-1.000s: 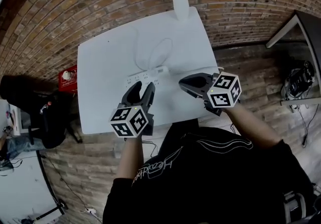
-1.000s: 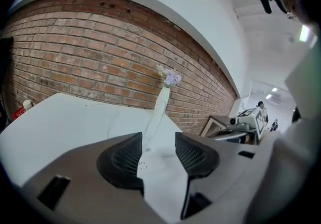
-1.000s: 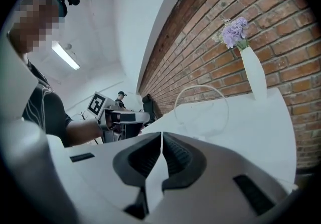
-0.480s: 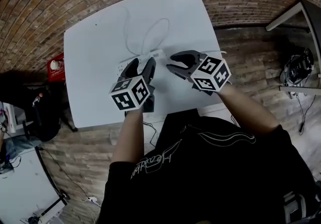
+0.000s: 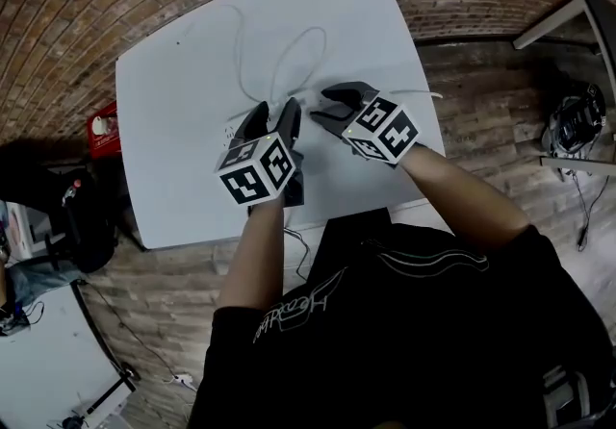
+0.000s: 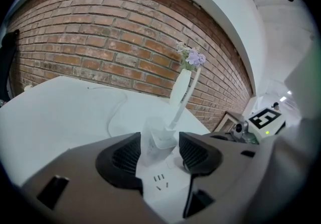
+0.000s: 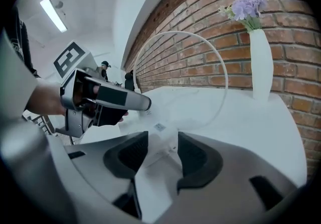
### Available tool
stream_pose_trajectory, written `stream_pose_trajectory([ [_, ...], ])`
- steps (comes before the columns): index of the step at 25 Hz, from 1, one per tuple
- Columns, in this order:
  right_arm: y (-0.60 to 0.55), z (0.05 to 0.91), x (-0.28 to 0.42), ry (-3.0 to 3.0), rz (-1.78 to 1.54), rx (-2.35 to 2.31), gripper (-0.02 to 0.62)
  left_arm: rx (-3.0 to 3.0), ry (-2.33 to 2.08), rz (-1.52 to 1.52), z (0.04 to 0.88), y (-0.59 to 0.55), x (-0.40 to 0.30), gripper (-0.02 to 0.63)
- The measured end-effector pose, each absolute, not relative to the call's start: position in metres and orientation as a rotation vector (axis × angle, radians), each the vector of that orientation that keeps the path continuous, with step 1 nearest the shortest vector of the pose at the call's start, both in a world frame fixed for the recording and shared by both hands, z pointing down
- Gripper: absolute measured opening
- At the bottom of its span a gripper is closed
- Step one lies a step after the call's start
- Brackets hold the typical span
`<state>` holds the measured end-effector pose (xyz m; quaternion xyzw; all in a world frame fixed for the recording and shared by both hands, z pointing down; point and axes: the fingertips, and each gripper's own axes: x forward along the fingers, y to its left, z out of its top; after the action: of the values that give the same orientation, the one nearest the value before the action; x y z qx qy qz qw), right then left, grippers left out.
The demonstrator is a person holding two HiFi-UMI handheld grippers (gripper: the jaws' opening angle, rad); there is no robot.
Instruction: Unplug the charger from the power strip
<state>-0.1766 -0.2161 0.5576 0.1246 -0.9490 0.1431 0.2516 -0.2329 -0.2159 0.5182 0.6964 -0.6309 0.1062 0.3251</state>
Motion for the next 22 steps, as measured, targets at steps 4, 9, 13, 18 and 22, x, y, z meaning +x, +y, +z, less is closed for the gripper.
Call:
stream_pose_trajectory([
  [4, -0.2171, 0.5593, -0.1795, -2.575, 0.346, 0.325, 0.151, 1.82, -1.681, 0.309, 0.5213, -0.2189, -0.2323, 0.218],
  [9, -0.2121, 0.5605, -0.1808, -2.57, 0.36, 0.284, 0.115, 1.784, -1.748, 0.346, 0.5244, -0.2182, -0.2327, 0.19],
  [13, -0.2107, 0.5593, -0.1814, -2.578, 0.343, 0.273, 0.1, 1.73, -1.825, 0.402, 0.524, -0.2183, -0.2329, 0.169],
  [18, -0.2104, 0.559, -0.1812, -2.583, 0.324, 0.28, 0.094, 1.675, -1.879, 0.463, 0.5234, -0.2169, -0.2328, 0.155],
  [22, -0.2104, 0.5586, -0.1815, -2.588, 0.309, 0.29, 0.094, 1.636, -1.891, 0.469, 0.5234, -0.216, -0.2341, 0.15],
])
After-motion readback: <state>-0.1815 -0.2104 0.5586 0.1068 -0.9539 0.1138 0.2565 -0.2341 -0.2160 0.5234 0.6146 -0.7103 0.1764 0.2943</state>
